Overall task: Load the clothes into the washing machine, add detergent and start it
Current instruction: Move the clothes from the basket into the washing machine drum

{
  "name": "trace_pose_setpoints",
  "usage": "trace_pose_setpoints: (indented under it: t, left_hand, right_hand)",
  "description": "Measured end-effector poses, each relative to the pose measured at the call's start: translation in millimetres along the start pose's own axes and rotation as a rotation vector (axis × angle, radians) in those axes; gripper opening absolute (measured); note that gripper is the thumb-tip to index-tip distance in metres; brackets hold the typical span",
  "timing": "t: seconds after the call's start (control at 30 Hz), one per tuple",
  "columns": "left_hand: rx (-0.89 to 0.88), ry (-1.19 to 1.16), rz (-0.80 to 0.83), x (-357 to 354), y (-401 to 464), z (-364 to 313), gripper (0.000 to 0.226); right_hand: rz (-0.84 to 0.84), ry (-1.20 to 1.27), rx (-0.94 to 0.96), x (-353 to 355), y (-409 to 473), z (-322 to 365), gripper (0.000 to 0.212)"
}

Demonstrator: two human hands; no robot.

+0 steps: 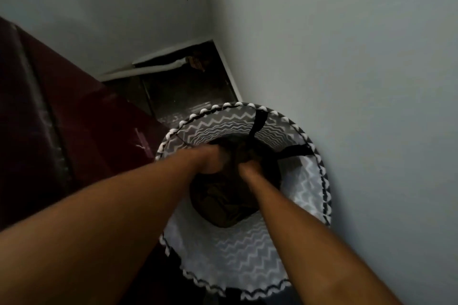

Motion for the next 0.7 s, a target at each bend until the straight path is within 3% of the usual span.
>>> trace_pose_setpoints:
  t: [0.13,0.33,0.47,0.6,0.7]
  left_hand:
    - [0.004,-0.05,-0.139,-39,52,-3,0.068]
    - [0.016,-0.001,-0.016,-74,81,0,0.074]
    - [0.069,-0.077,0.02,-52,68,2,0.07]
    - [0.134,-0.067,-0.012,-27,47,2,0.067]
    - [0.141,-0.108,-0.067,-15,22,-4,0.06]
  right_hand:
    - [-0.215,0.045,0.004,-2,64,-14,0.079]
    - [-0.101,0.031,0.117,12,61,4,0.057]
    - [-0.019,0.054,0.143,21,38,11,0.049]
    - [-0.154,0.061,0.185,28,11,22,0.045]
    - [-0.209,0.244,0.105,32,-23,35,0.039]
Point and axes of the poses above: each hand's wrist, its own y-axis towards the middle knuckle, its own x-axis out of the back of the hand, z = x × y, the point moved 5 cm from there along y, towards the middle knuckle, and after that the axes turned 6 degrees about y, right-handed, at the moved point
